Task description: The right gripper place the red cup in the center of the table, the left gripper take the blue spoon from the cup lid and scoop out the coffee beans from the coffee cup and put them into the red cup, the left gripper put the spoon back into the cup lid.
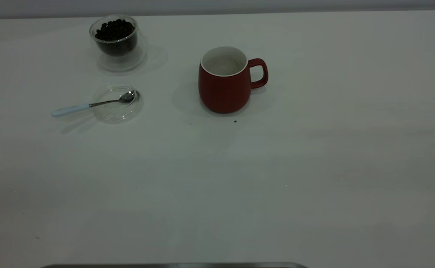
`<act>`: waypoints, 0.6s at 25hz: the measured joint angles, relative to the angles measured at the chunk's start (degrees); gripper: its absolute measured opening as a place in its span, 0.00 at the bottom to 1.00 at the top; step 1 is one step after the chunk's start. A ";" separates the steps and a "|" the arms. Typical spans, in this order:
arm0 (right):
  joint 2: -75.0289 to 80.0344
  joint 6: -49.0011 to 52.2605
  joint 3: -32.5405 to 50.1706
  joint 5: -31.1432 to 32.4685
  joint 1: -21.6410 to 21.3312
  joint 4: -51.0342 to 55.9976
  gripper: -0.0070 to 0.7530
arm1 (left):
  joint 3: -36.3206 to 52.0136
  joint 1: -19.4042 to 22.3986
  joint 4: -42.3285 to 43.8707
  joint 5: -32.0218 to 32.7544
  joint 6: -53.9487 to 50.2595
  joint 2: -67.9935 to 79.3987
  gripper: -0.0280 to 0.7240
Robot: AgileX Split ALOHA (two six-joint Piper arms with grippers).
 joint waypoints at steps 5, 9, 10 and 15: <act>0.00 1.11 0.00 0.00 3.27 -1.25 0.79 | 0.00 0.00 0.00 0.00 0.00 0.00 0.83; 0.00 2.43 0.00 0.00 3.44 -2.45 0.79 | 0.00 0.00 0.00 0.00 0.04 0.00 0.83; 0.00 2.61 0.00 0.00 3.44 -2.45 0.79 | 0.00 0.00 0.00 0.00 0.04 0.00 0.83; 0.00 2.66 0.00 0.00 3.44 -2.45 0.79 | 0.00 0.00 0.00 0.00 0.04 0.00 0.83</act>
